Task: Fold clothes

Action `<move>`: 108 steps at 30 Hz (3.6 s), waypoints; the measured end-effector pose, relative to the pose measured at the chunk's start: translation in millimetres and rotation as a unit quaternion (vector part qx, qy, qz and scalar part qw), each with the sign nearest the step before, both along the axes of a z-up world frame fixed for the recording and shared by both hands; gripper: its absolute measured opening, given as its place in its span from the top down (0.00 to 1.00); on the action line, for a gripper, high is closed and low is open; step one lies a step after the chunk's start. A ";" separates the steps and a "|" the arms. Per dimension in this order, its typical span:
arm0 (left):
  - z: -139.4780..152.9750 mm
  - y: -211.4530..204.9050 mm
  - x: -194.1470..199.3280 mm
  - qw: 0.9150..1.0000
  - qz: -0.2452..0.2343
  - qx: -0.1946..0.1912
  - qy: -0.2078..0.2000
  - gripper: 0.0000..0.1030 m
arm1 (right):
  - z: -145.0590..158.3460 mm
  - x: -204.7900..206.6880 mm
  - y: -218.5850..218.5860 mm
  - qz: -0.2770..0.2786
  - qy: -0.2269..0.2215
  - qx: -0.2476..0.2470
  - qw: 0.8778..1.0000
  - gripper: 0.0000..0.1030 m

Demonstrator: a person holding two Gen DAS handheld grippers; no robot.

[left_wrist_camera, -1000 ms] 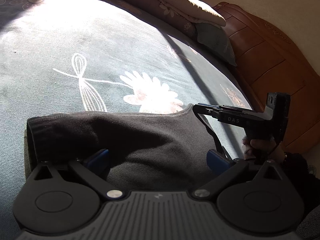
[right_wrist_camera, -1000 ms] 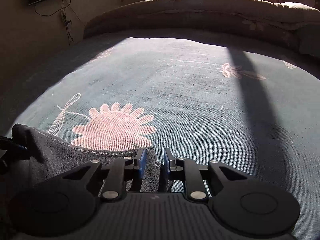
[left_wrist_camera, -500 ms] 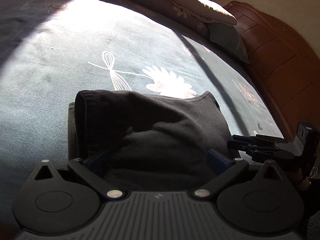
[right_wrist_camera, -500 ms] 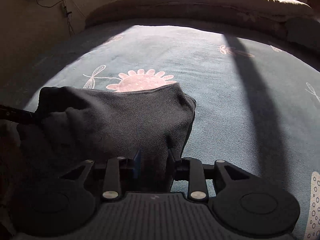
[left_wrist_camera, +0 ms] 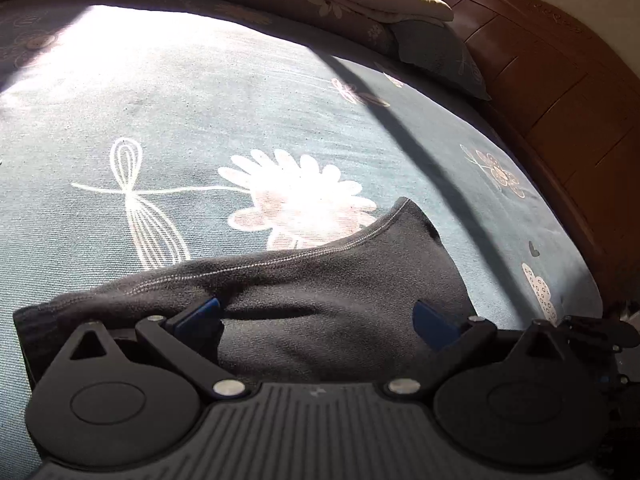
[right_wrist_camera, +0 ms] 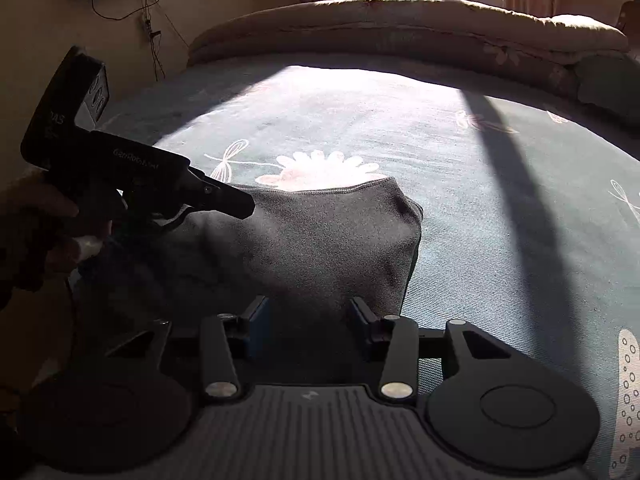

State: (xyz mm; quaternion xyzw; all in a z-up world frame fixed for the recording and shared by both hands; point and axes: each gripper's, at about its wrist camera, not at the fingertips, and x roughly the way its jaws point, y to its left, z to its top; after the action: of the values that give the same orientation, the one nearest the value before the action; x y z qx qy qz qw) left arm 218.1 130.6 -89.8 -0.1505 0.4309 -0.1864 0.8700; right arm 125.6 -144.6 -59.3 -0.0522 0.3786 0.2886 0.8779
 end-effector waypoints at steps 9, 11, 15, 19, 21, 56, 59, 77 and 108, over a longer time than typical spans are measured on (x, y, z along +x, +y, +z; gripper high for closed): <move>20.5 20.2 -61.5 0.999 -0.039 -0.009 0.006 0.01 | -7.3 2.6 1.4 -0.001 0.009 0.015 1.000 0.51; 10.2 12.9 -67.5 0.998 -0.056 0.011 0.023 0.01 | -6.1 0.2 5.4 0.006 0.006 0.014 1.000 0.51; -1.0 25.5 -87.5 0.997 -0.066 0.035 0.025 0.02 | -1.3 -6.7 4.8 0.007 -0.008 0.001 1.000 0.46; 14.9 27.6 -89.2 0.998 -0.057 0.038 0.007 0.02 | -0.8 -5.9 -6.5 -0.008 -0.003 0.005 1.000 0.45; 22.7 26.2 -87.3 0.998 -0.053 0.041 -0.006 0.02 | -1.3 -4.6 -6.3 -0.011 0.000 0.009 1.000 0.45; 40.8 31.9 -79.5 1.000 -0.005 -0.002 -0.005 0.02 | -0.3 -21.1 4.4 0.012 -0.001 -0.028 1.000 0.31; 26.7 28.7 -91.7 1.000 -0.002 0.006 0.016 0.02 | -0.5 -21.2 3.5 0.011 0.001 -0.027 1.000 0.32; 22.3 44.2 -107.6 0.999 0.045 -0.004 0.022 0.02 | -3.7 -27.7 8.1 0.027 0.036 -0.027 0.999 0.20; -44.6 136.9 -18.6 0.953 0.094 -0.259 0.125 0.01 | -6.4 10.8 -48.1 -0.074 0.094 0.097 0.988 0.13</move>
State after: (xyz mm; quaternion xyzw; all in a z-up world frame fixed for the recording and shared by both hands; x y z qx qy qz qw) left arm 199.5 267.5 -134.4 -0.4324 0.4573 -0.1886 0.7539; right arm 136.4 -192.7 -65.7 0.0888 0.4321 0.2620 0.8584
